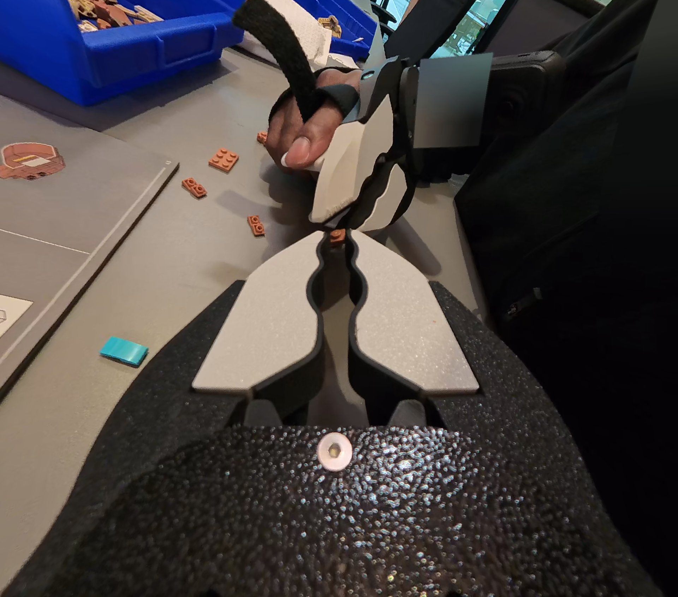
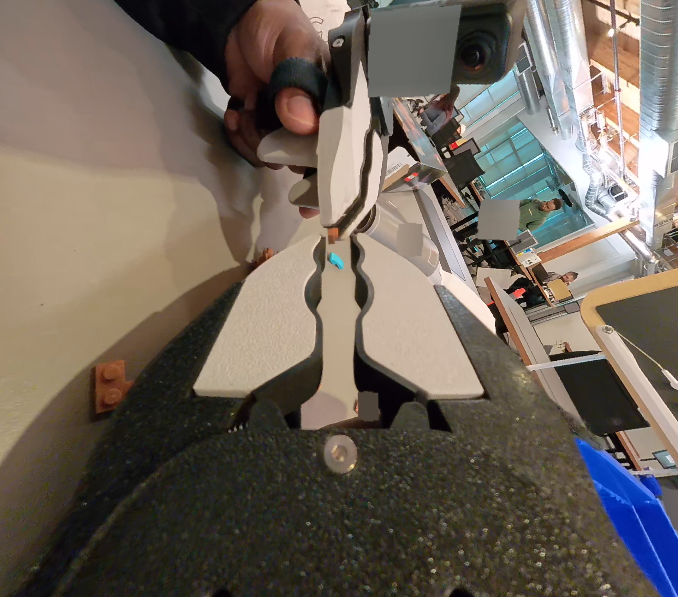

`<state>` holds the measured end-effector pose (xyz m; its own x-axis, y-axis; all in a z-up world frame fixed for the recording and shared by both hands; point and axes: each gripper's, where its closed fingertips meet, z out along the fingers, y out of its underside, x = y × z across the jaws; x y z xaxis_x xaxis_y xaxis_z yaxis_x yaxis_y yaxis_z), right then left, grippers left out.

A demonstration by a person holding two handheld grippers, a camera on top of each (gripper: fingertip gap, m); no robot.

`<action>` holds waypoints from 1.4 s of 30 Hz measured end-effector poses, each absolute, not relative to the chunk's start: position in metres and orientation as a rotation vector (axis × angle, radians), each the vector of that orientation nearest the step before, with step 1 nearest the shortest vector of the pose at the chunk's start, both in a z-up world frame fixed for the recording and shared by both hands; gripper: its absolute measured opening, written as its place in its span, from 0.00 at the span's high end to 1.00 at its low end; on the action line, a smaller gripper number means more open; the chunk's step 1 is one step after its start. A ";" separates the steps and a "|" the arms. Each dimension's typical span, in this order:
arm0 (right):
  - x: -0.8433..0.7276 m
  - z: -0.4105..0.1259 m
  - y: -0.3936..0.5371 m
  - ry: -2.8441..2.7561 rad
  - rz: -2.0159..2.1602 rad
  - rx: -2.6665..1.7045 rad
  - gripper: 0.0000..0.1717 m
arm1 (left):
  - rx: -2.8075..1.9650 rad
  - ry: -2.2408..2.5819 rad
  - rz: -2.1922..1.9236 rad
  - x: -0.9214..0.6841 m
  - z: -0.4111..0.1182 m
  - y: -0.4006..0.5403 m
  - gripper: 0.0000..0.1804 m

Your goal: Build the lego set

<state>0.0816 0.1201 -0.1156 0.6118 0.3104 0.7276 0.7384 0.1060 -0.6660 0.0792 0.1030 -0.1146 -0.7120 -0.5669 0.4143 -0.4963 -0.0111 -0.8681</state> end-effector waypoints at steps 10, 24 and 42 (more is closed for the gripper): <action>0.104 -0.109 0.124 -0.810 -0.351 -1.571 0.93 | -1.212 2.204 -1.616 0.083 -0.130 0.151 0.96; 0.118 -0.111 0.140 -0.661 -0.300 -1.723 0.93 | -1.182 2.223 -1.512 0.063 -0.138 0.166 0.96; 0.107 -0.146 0.103 -0.746 0.091 -1.965 0.88 | -1.230 2.202 -1.555 0.066 -0.137 0.169 0.96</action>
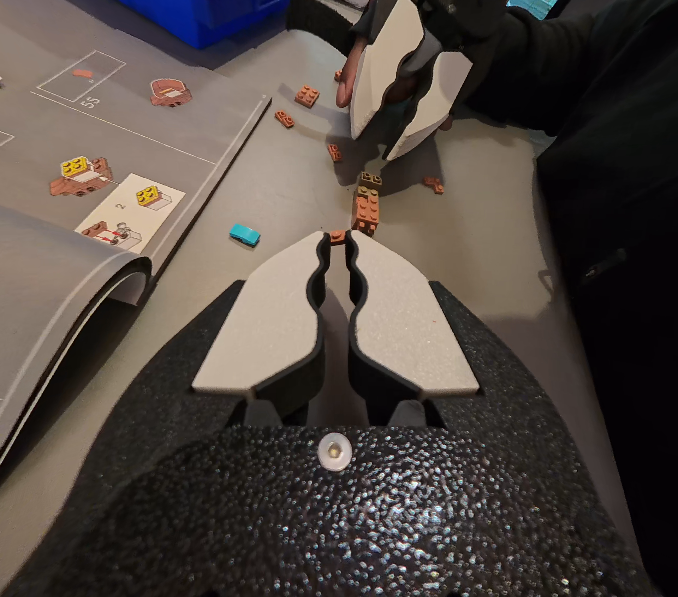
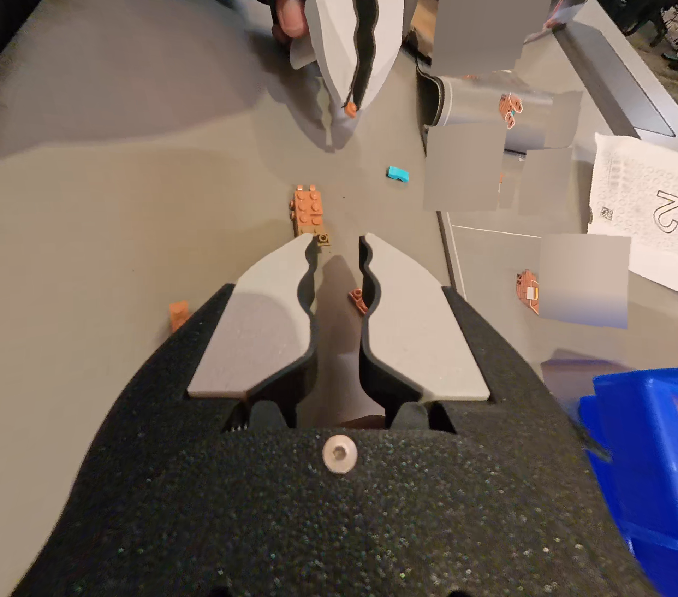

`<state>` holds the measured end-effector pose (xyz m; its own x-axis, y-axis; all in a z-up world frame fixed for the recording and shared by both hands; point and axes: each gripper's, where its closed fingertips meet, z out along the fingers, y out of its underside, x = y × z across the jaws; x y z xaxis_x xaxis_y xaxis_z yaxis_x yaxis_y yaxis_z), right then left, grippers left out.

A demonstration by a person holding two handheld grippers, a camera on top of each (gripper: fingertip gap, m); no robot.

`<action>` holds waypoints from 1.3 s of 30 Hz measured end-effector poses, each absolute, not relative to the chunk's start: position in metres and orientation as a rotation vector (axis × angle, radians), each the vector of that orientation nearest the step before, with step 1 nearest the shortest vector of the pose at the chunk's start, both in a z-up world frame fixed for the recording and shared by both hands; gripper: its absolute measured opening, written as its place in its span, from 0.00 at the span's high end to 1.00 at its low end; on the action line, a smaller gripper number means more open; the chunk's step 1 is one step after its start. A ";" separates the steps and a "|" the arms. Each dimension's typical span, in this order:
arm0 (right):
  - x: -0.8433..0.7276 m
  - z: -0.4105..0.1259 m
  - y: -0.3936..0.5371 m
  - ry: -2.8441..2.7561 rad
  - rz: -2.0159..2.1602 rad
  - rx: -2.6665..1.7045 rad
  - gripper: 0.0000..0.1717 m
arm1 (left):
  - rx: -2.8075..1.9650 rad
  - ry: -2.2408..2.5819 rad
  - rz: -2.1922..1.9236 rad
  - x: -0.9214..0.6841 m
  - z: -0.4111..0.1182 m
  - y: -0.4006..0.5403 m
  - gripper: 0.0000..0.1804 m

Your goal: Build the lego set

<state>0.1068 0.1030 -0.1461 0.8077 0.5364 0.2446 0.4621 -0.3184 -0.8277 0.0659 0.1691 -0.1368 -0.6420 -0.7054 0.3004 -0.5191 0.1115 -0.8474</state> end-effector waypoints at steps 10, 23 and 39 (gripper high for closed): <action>0.099 -0.155 0.098 -0.818 0.160 -2.014 0.78 | -1.217 2.207 -1.537 0.066 -0.137 0.168 0.96; 0.115 -0.127 0.131 -0.754 -0.047 -1.920 0.78 | -1.203 2.171 -1.446 0.069 -0.138 0.177 0.96; 0.096 -0.171 0.099 -0.873 0.114 -2.155 0.74 | -0.965 2.152 -1.493 0.070 -0.123 0.129 0.96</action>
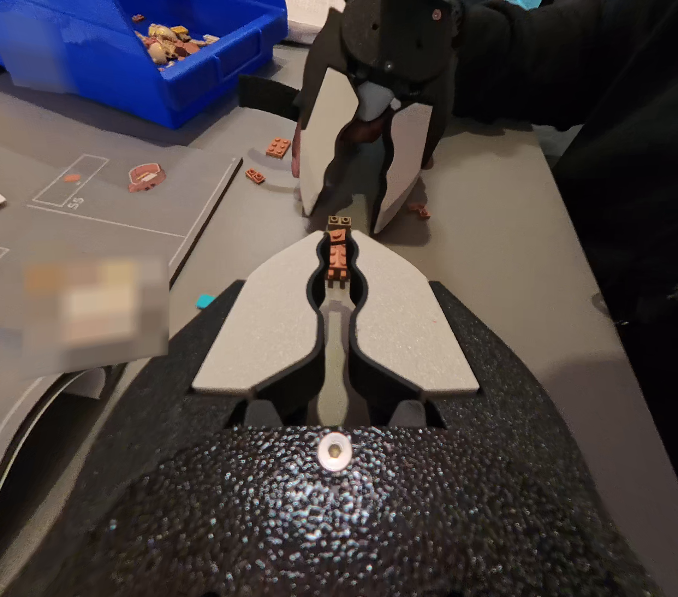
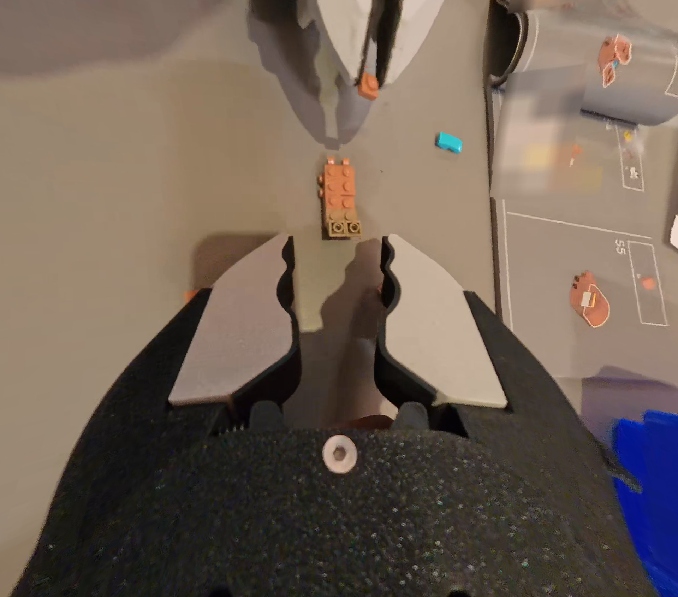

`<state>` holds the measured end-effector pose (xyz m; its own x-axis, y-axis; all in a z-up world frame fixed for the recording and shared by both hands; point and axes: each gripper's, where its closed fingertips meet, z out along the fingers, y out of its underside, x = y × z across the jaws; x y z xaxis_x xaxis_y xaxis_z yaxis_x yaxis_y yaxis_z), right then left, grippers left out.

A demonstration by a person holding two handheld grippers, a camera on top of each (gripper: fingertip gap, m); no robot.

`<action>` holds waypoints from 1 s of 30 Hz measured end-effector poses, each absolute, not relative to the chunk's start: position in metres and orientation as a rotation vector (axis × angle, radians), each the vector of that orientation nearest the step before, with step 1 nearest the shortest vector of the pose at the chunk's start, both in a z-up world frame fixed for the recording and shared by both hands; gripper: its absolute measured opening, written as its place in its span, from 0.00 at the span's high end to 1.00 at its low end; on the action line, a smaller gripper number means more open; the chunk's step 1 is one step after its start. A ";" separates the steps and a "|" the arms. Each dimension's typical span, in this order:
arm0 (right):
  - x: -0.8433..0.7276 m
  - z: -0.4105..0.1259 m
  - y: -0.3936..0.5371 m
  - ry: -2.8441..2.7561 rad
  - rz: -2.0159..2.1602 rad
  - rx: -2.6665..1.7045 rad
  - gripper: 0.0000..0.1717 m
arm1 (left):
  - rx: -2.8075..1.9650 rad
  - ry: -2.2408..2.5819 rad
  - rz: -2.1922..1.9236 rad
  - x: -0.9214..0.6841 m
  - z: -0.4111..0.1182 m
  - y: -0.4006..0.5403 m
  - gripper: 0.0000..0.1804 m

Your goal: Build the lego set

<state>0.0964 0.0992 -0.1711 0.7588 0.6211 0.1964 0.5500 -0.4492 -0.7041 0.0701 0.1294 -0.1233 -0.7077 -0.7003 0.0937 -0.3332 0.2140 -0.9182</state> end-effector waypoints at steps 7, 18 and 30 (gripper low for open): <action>0.095 -0.172 0.104 -0.813 0.141 -2.174 0.78 | -0.889 2.221 -1.329 0.075 -0.136 0.116 0.96; 0.093 -0.172 0.108 -0.808 0.120 -2.168 0.89 | -0.879 2.260 -1.265 0.076 -0.143 0.113 0.96; 0.083 -0.172 0.112 -0.835 0.125 -2.153 0.90 | -0.833 2.326 -1.158 0.074 -0.154 0.108 0.96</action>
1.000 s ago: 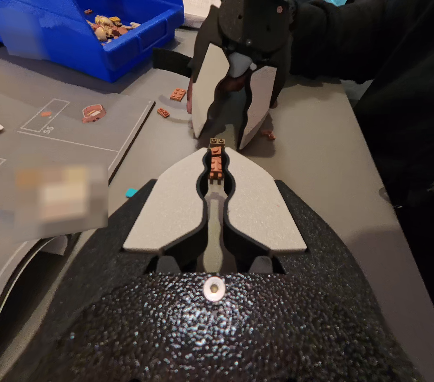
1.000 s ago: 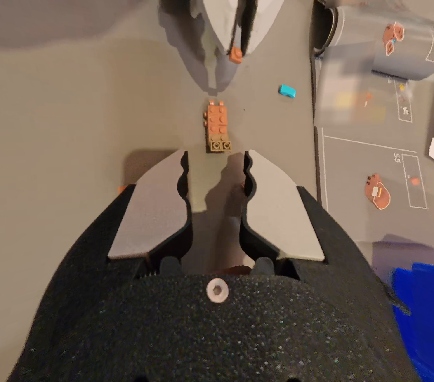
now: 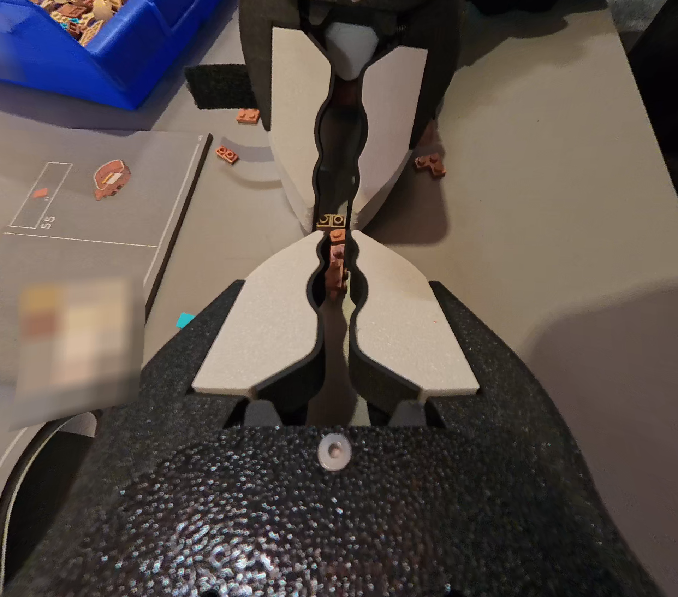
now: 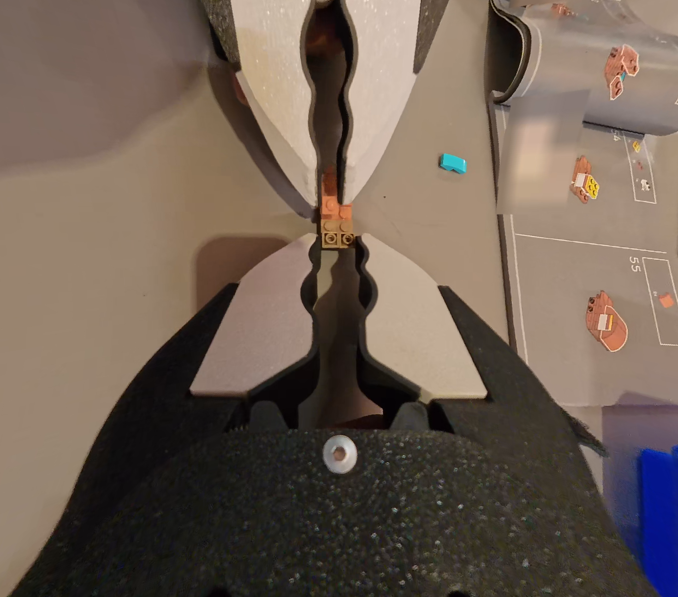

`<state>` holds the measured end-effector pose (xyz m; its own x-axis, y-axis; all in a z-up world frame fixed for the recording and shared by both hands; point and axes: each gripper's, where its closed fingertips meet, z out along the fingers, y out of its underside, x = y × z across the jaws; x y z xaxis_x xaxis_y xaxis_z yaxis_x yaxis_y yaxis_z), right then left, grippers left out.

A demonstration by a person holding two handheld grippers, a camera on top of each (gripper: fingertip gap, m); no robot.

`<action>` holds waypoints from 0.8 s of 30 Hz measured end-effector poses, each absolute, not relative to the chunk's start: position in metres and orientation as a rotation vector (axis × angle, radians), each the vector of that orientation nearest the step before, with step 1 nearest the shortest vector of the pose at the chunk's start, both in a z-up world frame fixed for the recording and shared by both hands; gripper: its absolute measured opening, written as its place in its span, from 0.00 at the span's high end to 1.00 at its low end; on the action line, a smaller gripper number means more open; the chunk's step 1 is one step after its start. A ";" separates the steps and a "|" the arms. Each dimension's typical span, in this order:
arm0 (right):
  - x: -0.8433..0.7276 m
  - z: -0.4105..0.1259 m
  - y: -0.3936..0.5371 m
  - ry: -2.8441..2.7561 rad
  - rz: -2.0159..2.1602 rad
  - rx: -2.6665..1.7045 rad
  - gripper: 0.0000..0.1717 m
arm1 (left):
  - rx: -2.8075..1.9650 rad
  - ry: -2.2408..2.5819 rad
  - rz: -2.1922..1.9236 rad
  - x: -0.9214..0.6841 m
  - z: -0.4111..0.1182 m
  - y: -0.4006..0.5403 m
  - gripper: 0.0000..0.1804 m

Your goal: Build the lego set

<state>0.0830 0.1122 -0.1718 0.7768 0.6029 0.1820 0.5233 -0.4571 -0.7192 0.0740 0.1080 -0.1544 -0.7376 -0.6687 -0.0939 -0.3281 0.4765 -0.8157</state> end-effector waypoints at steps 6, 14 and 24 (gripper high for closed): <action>0.082 -0.172 0.112 -0.839 0.127 -2.150 0.90 | -0.823 2.352 -1.113 0.074 -0.159 0.107 0.96; 0.081 -0.172 0.112 -0.848 0.132 -2.148 0.90 | -0.808 2.375 -1.062 0.074 -0.164 0.106 0.96; 0.080 -0.172 0.112 -0.849 0.133 -2.147 0.90 | -0.791 2.371 -1.028 0.075 -0.165 0.106 0.96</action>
<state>0.0804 0.1122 -0.1719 0.7685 0.6136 0.1816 0.5291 -0.4496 -0.7197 0.0750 0.1065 -0.1650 -0.7420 -0.6508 -0.1608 -0.3275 0.5612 -0.7602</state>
